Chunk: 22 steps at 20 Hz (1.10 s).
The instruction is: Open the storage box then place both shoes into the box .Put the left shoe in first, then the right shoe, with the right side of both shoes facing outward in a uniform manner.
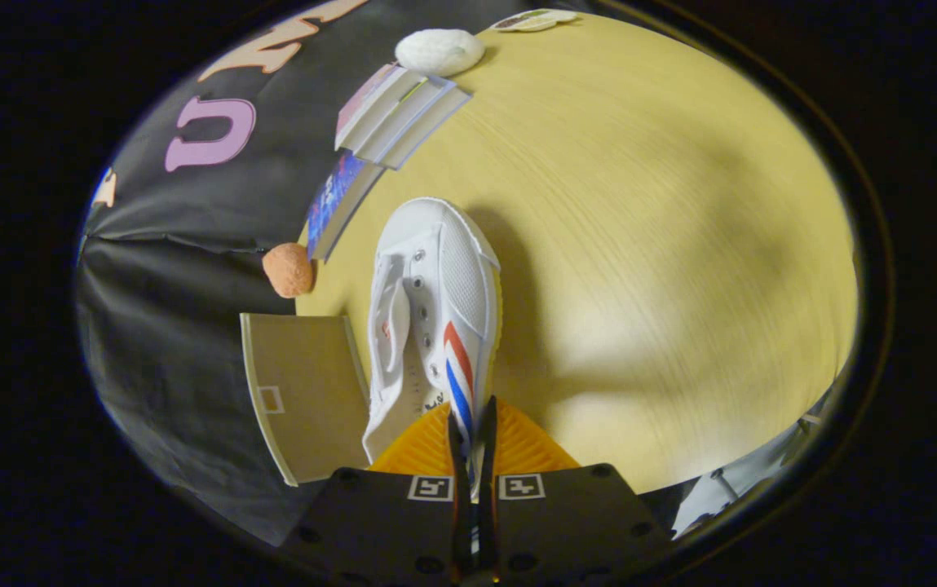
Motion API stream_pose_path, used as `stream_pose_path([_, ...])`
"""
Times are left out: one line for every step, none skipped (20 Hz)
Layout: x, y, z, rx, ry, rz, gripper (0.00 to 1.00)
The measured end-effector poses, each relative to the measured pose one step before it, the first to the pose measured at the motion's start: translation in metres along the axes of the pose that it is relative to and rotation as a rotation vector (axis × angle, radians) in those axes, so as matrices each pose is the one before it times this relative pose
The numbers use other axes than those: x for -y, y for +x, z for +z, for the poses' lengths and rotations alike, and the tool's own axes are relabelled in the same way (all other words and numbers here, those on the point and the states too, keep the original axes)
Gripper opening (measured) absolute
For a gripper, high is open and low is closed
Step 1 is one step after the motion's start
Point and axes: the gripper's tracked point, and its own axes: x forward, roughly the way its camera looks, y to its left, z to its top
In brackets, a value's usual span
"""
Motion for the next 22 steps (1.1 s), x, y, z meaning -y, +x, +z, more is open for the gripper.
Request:
stream_pose_path([-0.0119,-0.00493,-0.00043,-0.00151,-0.03028,0.01156,0.06])
stream_pose_path([-0.01581,-0.00537,-0.00085,-0.00087,-0.02745,0.01372,0.06])
stream_pose_path([-0.01798,-0.0046,-0.0005,-0.00054,-0.02742,0.01966,0.06])
stream_pose_path([-0.02067,-0.00332,0.00016,0.00077,-0.02724,0.0219,0.06])
stream_pose_path([-0.02153,-0.00073,0.00149,0.00204,-0.02297,0.02491,0.06])
stream_pose_path([-0.02418,-0.00022,-0.00019,-0.00195,-0.01643,0.02765,0.06])
stream_pose_path([-0.02268,0.00107,-0.00056,-0.00343,-0.01381,0.02941,0.06])
stream_pose_path([-0.02453,0.00285,-0.00143,-0.00231,-0.01511,0.02628,0.06])
stream_pose_path([-0.0218,0.0039,-0.00047,0.00134,-0.02015,0.01904,0.06])
stream_pose_path([-0.02066,0.00409,-0.00192,-0.00541,-0.02386,0.01476,0.06])
stream_pose_path([-0.01984,0.00584,-0.00392,-0.01088,-0.02036,0.01085,0.06])
stream_pose_path([-0.018,0.00699,-0.00529,-0.01643,-0.01566,0.00802,0.06])
stream_pose_path([-0.01555,0.00949,-0.00604,-0.0198,-0.01245,0.00169,0.06])
stream_pose_path([-0.01186,0.01043,-0.0054,-0.01778,-0.0114,-0.00819,0.06])
stream_pose_path([-0.00672,0.01176,-0.00465,-0.013,-0.01124,-0.01858,0.06])
stream_pose_path([-0.00391,0.01117,-0.00551,-0.01272,-0.00811,-0.02476,0.06])
stream_pose_path([-0.00245,0.00915,-0.00567,-0.00872,0.00095,-0.02371,0.06])
stream_pose_path([-0.00276,0.0084,-0.0067,-0.01022,0.00669,-0.02008,0.06])
stream_pose_path([-0.00222,0.00711,-0.00621,-0.0063,0.00666,-0.02096,0.06])
stream_pose_path([0.00217,0.00837,-0.00322,-0.0025,0.00047,-0.02267,0.06])
stream_pose_path([0.0009,0.00723,-0.00207,-0.00208,0.00107,-0.02318,0.06])
stream_pose_path([-0.00013,0.00427,-0.00573,-0.00294,0.00047,-0.02346,0.06])
